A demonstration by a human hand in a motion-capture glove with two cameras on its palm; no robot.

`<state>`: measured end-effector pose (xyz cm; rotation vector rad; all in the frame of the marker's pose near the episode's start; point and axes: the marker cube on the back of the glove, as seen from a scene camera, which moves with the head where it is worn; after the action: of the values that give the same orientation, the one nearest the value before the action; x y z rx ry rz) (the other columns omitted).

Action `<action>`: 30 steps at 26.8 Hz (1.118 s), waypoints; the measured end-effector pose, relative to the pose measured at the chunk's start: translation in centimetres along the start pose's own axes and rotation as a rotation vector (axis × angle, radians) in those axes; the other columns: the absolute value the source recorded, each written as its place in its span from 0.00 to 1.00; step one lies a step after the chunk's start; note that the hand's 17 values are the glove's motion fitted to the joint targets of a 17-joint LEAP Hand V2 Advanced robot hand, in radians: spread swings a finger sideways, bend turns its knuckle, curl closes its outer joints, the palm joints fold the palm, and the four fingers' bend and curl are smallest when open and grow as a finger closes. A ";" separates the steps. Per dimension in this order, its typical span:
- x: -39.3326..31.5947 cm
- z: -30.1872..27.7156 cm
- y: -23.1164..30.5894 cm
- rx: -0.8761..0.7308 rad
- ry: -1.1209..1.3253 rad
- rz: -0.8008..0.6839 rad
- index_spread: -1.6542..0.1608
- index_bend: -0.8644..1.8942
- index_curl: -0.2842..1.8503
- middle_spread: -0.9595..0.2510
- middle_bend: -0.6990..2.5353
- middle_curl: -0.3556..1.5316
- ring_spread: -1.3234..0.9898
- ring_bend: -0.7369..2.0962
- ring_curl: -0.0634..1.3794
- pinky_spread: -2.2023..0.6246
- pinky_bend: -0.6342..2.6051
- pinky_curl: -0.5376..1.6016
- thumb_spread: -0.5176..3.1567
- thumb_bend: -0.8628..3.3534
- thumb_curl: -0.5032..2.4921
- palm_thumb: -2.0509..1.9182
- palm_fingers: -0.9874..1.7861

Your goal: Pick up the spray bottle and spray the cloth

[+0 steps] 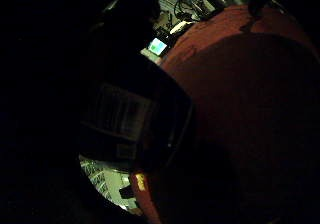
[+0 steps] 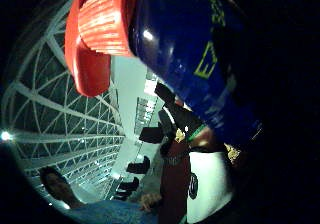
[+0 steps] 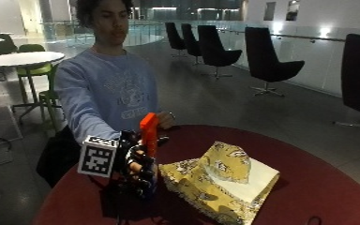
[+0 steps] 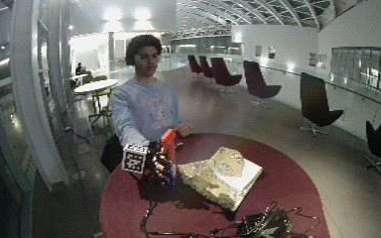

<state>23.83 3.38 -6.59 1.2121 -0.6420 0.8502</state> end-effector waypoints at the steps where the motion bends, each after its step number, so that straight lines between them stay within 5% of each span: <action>1: 0.0 0.0 0.0 0.004 -0.003 -0.007 0.72 0.39 0.26 0.79 0.31 0.39 0.60 0.38 0.24 0.88 0.27 0.39 0.40 0.21 0.28 0.68 0.55; 9: -0.3 -0.2 -0.4 -0.034 -0.127 -0.018 0.74 0.38 0.28 0.77 0.31 0.40 0.58 0.42 0.26 0.88 0.24 0.37 0.41 0.22 0.30 0.71 0.65; 23: -4.7 -0.2 0.3 -0.371 -0.275 -0.053 0.76 0.35 0.28 0.74 0.31 0.41 0.56 0.46 0.31 0.87 0.27 0.39 0.39 0.20 0.33 0.73 0.73; 30: -6.0 0.3 1.0 -0.613 -0.230 0.071 0.78 0.36 0.28 0.75 0.31 0.42 0.56 0.46 0.32 0.87 0.27 0.40 0.38 0.20 0.34 0.72 0.75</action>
<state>19.70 1.94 -10.89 0.7323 -1.0473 0.5124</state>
